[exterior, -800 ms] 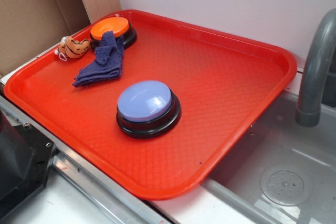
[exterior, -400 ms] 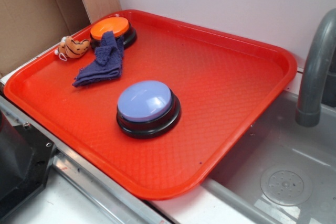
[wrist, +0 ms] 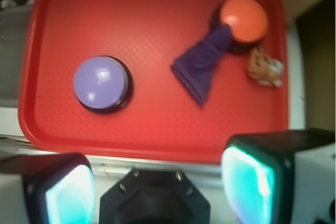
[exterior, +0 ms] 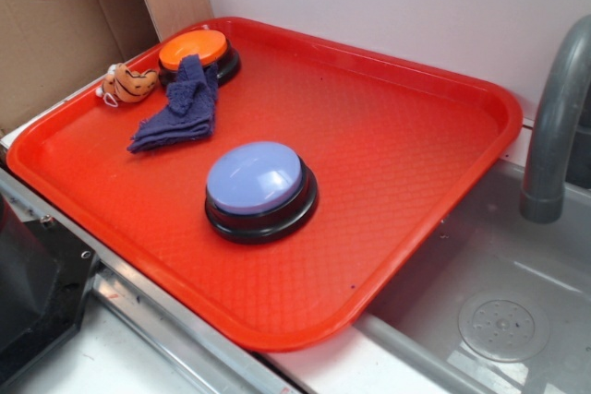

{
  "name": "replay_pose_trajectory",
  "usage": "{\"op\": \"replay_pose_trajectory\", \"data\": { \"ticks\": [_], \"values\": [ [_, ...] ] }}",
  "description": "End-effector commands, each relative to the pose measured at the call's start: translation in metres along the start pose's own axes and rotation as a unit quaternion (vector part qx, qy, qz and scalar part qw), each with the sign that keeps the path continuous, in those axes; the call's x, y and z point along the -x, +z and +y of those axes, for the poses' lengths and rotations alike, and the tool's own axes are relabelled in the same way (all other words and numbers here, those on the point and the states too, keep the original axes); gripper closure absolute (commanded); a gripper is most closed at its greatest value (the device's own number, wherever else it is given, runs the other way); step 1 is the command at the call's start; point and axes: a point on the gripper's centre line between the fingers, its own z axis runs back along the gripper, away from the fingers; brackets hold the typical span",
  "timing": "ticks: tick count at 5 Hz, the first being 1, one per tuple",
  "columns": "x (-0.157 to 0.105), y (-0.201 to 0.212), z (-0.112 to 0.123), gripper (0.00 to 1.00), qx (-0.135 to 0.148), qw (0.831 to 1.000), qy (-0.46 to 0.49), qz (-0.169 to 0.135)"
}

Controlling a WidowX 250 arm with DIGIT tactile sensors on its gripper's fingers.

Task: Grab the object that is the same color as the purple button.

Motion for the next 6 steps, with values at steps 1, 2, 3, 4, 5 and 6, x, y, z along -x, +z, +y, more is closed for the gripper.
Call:
{"op": "replay_pose_trajectory", "data": {
  "ticks": [1,2,3,4,5,6],
  "values": [
    [-0.020,-0.045,0.033,0.00,-0.032,0.999,0.017,-0.016],
    [-0.026,-0.076,0.044,0.00,-0.050,0.998,0.031,-0.033],
    [-0.030,-0.110,0.057,0.00,-0.067,0.995,0.047,-0.050],
    [-0.034,-0.139,0.065,0.00,-0.068,0.995,0.054,-0.049],
    [-0.037,-0.163,0.070,0.00,-0.084,0.994,0.066,-0.038],
    [-0.038,-0.178,0.071,0.00,-0.048,0.996,0.066,-0.025]
  ]
}}
